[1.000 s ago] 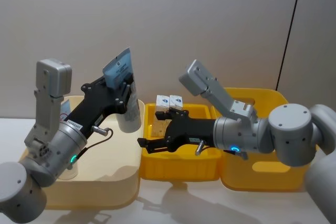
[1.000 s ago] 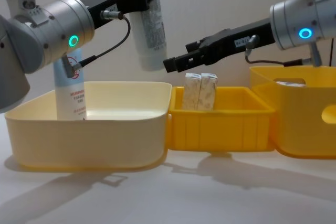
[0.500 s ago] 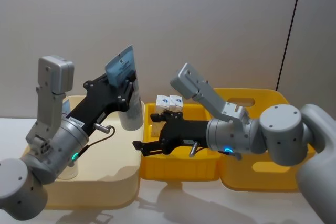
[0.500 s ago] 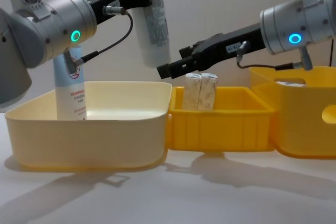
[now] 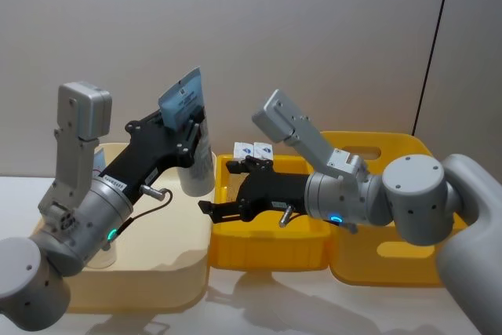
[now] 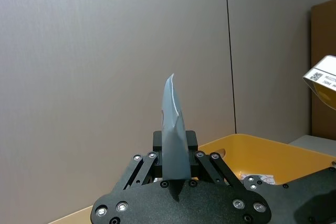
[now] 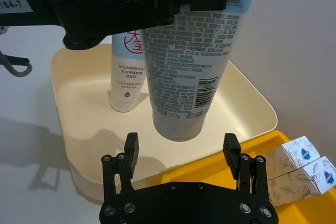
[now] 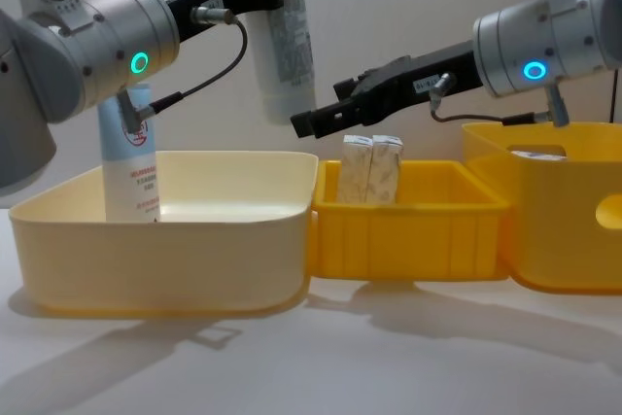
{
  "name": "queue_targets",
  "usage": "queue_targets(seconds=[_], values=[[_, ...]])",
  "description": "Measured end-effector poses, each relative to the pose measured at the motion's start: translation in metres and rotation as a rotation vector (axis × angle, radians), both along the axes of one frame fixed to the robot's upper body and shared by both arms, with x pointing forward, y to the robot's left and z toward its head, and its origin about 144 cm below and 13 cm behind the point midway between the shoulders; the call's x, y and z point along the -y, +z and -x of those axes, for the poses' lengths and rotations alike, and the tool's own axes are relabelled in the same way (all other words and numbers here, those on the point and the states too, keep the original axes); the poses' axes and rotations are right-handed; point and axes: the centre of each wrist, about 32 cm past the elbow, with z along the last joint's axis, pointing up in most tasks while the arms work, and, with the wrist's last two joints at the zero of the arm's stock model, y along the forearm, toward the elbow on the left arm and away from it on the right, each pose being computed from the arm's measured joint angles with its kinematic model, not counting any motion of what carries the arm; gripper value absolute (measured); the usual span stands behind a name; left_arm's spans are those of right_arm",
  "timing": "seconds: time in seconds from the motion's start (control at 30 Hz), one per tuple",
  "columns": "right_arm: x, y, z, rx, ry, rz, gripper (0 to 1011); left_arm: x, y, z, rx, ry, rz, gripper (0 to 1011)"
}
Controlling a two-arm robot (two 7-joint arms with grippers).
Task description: Bimanual collaborative sorting of washing and personal care products
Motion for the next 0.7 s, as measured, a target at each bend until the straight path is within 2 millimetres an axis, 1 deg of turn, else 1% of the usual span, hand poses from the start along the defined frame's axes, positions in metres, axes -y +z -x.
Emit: queue_targets(seconds=[0.7], values=[[-0.0085,0.0001,-0.0058,0.003,-0.02,-0.022,1001,0.0023,-0.0019,0.0024,-0.014,0.003,0.0,237]])
